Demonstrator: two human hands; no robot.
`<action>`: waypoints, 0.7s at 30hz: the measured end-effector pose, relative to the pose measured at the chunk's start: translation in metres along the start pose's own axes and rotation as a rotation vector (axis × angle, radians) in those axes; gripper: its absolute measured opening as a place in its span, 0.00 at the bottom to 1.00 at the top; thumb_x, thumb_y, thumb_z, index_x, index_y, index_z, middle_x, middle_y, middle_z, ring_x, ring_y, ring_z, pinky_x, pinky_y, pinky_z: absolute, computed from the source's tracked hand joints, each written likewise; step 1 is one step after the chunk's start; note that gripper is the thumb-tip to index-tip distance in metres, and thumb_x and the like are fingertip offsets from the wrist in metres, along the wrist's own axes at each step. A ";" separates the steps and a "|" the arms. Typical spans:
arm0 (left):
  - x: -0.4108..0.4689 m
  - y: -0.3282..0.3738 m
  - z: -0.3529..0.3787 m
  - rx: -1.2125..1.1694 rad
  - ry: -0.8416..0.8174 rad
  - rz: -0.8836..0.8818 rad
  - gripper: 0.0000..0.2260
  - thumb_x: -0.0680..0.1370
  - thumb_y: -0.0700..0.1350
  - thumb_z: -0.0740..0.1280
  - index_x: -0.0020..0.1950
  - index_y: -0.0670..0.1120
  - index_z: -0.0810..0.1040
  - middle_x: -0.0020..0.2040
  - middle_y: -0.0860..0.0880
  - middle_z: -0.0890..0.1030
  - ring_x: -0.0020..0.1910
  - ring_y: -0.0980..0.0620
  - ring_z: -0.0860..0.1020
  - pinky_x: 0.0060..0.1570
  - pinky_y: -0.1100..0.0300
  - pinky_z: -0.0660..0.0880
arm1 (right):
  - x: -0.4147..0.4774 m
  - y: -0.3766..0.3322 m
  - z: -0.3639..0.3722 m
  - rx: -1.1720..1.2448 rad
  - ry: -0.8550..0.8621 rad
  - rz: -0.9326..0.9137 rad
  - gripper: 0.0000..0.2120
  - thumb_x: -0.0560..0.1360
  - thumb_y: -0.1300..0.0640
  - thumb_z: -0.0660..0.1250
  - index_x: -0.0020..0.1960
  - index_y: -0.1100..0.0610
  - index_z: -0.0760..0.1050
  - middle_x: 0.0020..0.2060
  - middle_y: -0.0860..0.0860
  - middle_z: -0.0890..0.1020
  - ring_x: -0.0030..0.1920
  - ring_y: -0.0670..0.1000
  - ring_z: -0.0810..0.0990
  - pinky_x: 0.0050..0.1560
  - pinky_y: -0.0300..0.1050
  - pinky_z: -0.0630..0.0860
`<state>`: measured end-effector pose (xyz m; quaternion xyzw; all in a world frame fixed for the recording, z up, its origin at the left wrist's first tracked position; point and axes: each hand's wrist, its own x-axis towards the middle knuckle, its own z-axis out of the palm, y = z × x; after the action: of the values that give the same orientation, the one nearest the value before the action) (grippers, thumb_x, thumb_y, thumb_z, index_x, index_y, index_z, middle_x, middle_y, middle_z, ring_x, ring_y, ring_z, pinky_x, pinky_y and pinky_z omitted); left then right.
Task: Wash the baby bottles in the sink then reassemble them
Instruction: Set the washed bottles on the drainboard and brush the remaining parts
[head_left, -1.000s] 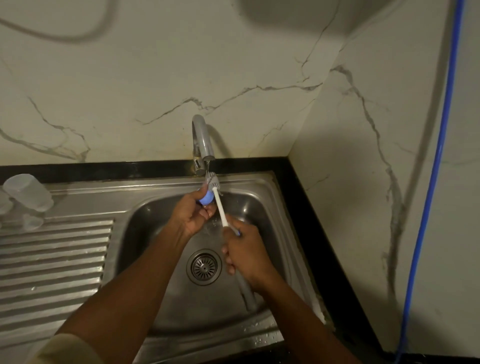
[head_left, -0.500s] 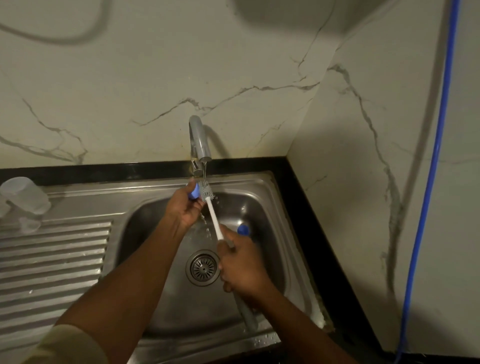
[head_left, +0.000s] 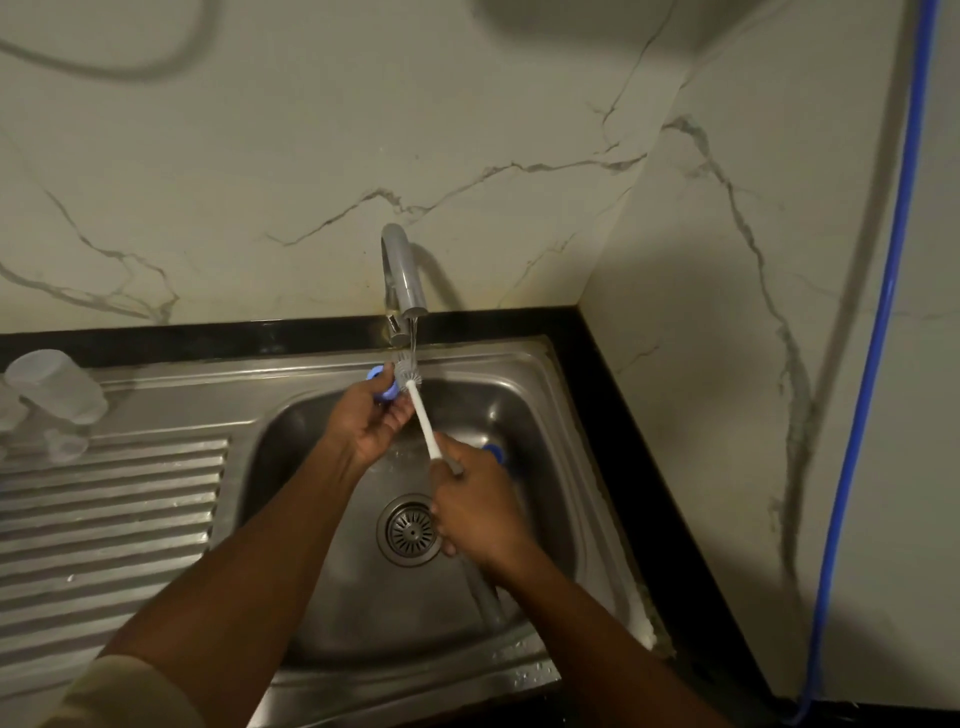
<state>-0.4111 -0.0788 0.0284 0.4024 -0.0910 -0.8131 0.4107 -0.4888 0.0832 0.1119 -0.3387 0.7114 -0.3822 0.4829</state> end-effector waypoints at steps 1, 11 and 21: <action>-0.002 -0.002 0.000 0.056 -0.033 -0.013 0.15 0.81 0.39 0.65 0.67 0.38 0.75 0.55 0.39 0.81 0.50 0.46 0.82 0.48 0.53 0.83 | 0.005 -0.002 0.002 0.007 0.021 -0.013 0.17 0.82 0.57 0.56 0.67 0.43 0.73 0.33 0.48 0.75 0.27 0.45 0.73 0.25 0.39 0.70; 0.000 -0.005 0.005 0.055 -0.063 0.017 0.10 0.82 0.44 0.64 0.58 0.39 0.78 0.49 0.41 0.82 0.41 0.50 0.82 0.46 0.58 0.81 | -0.006 -0.002 -0.002 0.026 0.027 -0.033 0.19 0.83 0.57 0.56 0.71 0.43 0.69 0.32 0.49 0.75 0.26 0.44 0.72 0.23 0.38 0.69; 0.001 -0.015 0.004 0.059 -0.039 -0.020 0.10 0.79 0.45 0.67 0.56 0.40 0.79 0.50 0.41 0.81 0.41 0.50 0.78 0.47 0.57 0.78 | -0.009 -0.004 -0.004 0.055 0.030 -0.007 0.19 0.83 0.59 0.56 0.70 0.45 0.70 0.31 0.50 0.75 0.23 0.44 0.71 0.21 0.37 0.68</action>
<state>-0.4228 -0.0705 0.0237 0.3994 -0.1188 -0.8218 0.3885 -0.4898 0.0895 0.1203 -0.3217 0.7065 -0.4084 0.4801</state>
